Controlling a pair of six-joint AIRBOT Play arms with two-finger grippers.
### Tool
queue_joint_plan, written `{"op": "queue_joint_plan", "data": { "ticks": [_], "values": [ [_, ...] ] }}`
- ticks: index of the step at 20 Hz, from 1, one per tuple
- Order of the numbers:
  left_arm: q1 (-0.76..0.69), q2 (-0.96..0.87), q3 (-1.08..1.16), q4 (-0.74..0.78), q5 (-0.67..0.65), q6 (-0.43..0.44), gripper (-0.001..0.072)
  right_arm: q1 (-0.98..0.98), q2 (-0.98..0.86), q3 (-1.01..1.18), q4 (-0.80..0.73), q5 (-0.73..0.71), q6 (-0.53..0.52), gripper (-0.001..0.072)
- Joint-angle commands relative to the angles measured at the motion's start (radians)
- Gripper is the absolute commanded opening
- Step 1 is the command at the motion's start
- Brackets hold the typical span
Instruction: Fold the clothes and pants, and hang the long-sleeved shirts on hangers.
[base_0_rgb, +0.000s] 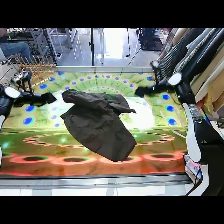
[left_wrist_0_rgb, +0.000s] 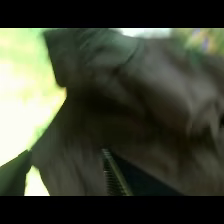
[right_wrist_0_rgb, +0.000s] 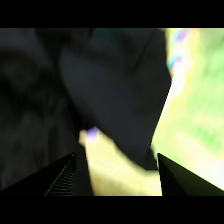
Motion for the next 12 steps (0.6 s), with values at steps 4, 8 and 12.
{"op": "queue_joint_plan", "data": {
  "ticks": [4, 8, 12],
  "values": [
    [0.082, -0.012, -0.001, 0.077, -0.445, -0.101, 0.0335, 0.066, -0.004, -0.339, 0.015, 0.307, 0.015, 0.0563],
    [0.058, -0.011, -0.001, 0.072, -0.463, -0.101, 0.0340, 0.145, -0.013, -0.415, 0.003, 0.200, -0.045, 0.0564],
    [0.035, -0.012, -0.001, 0.072, -0.463, -0.101, 0.0399, 0.202, -0.018, -0.429, -0.104, 0.080, -0.056, 0.0562]
  ]
}}
